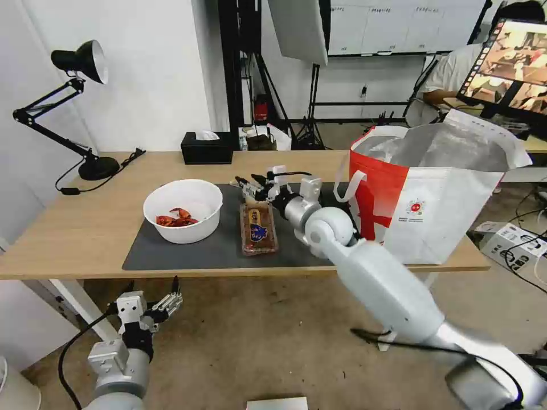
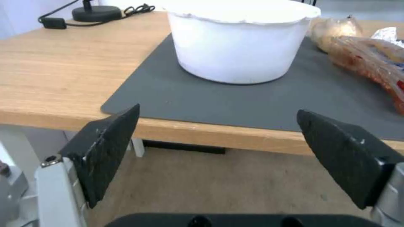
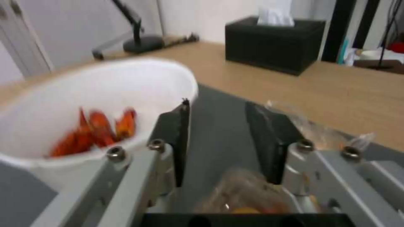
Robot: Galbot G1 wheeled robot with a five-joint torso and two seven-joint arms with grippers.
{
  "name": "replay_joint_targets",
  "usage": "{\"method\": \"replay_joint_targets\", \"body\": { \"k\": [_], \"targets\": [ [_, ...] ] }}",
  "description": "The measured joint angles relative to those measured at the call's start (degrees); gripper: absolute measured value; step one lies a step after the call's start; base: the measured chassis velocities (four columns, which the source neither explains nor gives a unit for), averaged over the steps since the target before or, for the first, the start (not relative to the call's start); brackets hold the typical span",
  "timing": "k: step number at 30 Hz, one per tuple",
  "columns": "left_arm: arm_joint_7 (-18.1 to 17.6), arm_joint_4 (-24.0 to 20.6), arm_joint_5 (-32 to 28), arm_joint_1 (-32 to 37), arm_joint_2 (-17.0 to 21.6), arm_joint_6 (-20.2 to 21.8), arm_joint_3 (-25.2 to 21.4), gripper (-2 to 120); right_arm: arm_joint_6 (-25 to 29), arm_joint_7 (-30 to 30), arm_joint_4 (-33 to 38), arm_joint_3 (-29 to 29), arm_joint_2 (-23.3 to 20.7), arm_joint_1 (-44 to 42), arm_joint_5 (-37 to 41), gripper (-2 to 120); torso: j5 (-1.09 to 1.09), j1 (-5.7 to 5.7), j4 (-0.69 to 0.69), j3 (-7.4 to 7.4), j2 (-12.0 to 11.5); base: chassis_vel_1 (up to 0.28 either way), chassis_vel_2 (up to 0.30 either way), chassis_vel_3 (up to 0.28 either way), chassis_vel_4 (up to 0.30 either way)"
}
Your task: Pick up the trash from the table and place it into the takeout bag.
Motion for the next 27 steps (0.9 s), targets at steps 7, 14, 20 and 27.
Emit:
{"method": "replay_joint_targets", "body": {
  "k": [7, 14, 20, 27],
  "targets": [
    [0.0, -0.1, -0.3, 0.1, 0.2, 0.0, -0.3, 100, 0.1, -1.9, -3.8, -0.1, 1.4, -1.3, -3.4, 8, 0.0, 0.0, 0.0, 0.0, 0.0, 0.0, 0.0, 0.0, 0.0],
    [0.0, 0.1, -1.4, -0.3, 0.8, 0.0, -0.5, 100, 0.7, -1.7, -6.8, 0.9, 2.7, -2.4, -4.5, 0, 0.0, -0.01, 0.0, 0.0, 0.0, 0.0, 0.0, 0.0, 0.0],
    [0.0, 0.7, -2.3, -1.1, 1.1, 0.0, -0.4, 100, 0.7, -1.5, -7.0, 1.3, 2.7, -2.9, -4.4, 0, 0.0, -0.01, 0.0, 0.0, 0.0, 0.0, 0.0, 0.0, 0.0],
    [0.0, 1.1, -3.2, -1.8, 1.4, 0.0, -0.1, 100, 0.6, -1.1, -6.9, 1.3, 2.5, -3.2, -4.1, 0, 0.0, -0.01, 0.0, -0.01, 0.0, 0.0, 0.0, 0.0, 0.0]
  ]
}}
